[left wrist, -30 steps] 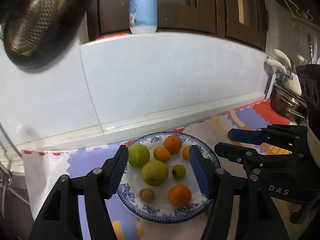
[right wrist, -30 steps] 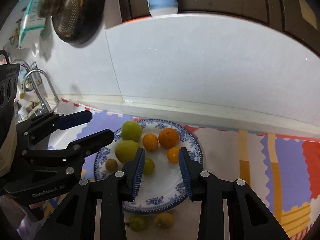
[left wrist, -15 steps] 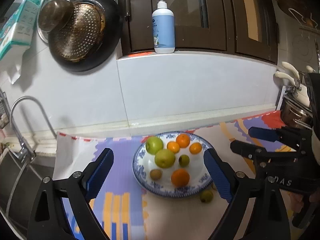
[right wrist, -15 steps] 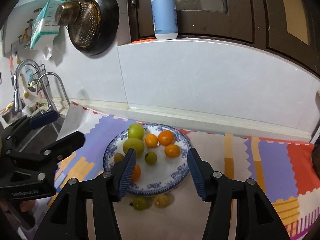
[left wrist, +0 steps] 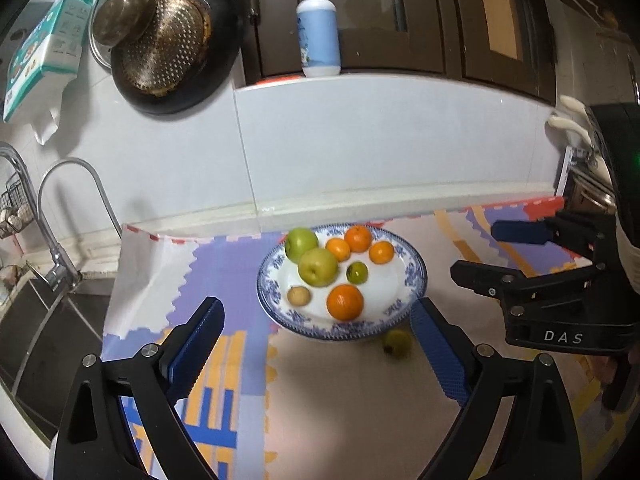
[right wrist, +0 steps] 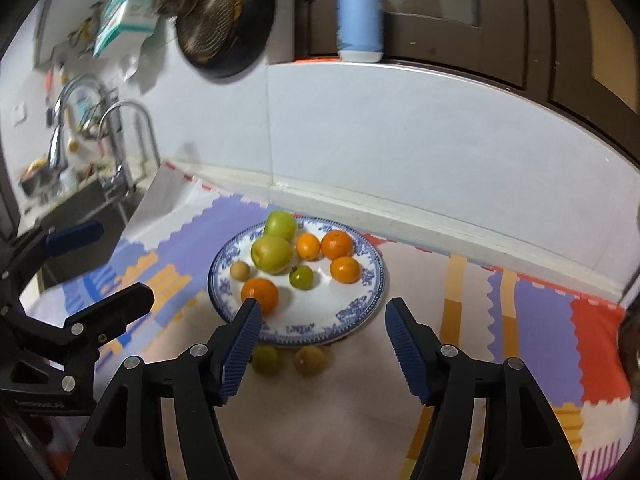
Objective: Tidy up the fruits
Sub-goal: 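Move both open grippers back toward the last two fruits beside the plate, then grasp a green fruit with the left gripper while the right gripper grasps a yellow-brown fruit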
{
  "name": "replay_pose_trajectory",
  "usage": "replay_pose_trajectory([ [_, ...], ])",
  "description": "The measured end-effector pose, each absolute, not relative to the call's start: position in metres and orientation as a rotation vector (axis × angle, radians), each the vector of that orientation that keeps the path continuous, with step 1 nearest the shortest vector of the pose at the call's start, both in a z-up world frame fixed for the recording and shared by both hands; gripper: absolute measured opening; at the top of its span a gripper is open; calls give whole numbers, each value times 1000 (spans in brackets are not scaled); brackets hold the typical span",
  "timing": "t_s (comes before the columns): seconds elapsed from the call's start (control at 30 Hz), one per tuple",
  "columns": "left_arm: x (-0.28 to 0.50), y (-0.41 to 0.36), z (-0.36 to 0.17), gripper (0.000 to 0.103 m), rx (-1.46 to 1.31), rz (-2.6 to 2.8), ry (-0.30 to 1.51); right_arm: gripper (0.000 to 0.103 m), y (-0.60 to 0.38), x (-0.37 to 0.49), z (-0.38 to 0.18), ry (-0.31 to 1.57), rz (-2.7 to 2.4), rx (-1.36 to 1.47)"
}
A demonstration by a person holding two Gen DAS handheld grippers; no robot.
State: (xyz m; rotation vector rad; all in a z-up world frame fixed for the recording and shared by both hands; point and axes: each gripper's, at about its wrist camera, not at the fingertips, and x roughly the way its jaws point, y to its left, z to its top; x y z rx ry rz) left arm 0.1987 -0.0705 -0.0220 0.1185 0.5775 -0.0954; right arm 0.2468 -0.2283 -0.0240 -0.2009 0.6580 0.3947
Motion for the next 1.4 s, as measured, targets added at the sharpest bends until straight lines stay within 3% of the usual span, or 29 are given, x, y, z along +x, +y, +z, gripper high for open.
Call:
replay_pose_trajectory([
  [0.27,204,-85,-46,94,87,-148,643,65,-229,251,-44,689,494,-307],
  [0.47,216,-95,-64,79,103,-210,703,65,-230,256,-66,711,545,-325],
  [0.57,225,-97,-75,66,89,-241,749,64,-230,261,-77,731,568,-320],
  [0.83,244,-102,-97,42,57,-313,835,50,-226,275,-101,782,624,-325],
  [1.3,265,-110,-111,30,39,-370,883,38,-224,291,-119,837,665,-294],
  [1.4,266,-111,-112,28,41,-372,883,31,-225,294,-123,852,669,-276],
])
